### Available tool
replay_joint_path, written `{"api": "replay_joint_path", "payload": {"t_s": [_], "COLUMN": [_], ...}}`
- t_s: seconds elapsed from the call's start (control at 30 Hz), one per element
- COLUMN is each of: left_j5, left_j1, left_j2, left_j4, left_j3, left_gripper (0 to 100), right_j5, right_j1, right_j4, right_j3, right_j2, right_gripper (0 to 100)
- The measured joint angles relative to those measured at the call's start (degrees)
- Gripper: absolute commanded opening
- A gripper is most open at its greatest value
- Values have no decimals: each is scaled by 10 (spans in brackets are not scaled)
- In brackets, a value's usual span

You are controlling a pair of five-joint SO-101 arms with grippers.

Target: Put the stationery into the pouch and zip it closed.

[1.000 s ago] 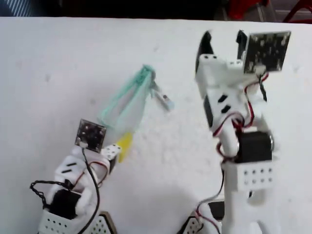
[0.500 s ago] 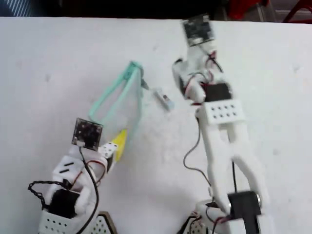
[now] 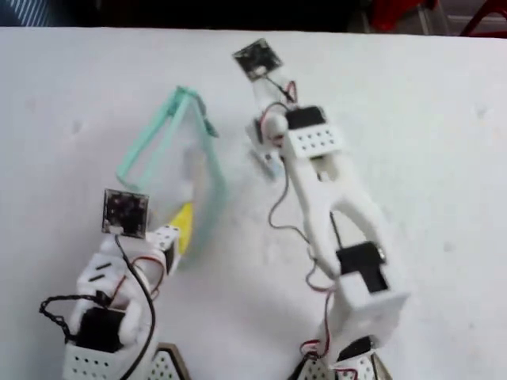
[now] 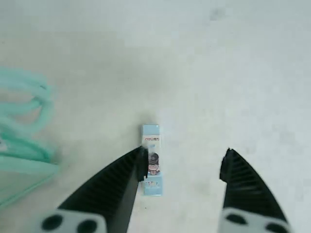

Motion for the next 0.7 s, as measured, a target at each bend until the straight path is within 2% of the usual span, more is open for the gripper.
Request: {"api": "replay_joint_path", "payload": {"t_s": [0.3, 0.47, 0.7], "left_j5": [2, 2, 2], "left_j1": [0, 0, 0], "left_j2": [0, 0, 0], "left_j4": [0, 0, 0], "left_j3": [0, 0, 0], "left_gripper": [207, 207, 207], "right_j5": [2, 2, 2], "right_j1": [-6, -5, -4], "right_j4": [140, 156, 159], "right_j3": [-219, -295, -320], "right_j2": [182, 270, 324], "right_gripper": [233, 233, 222]}}
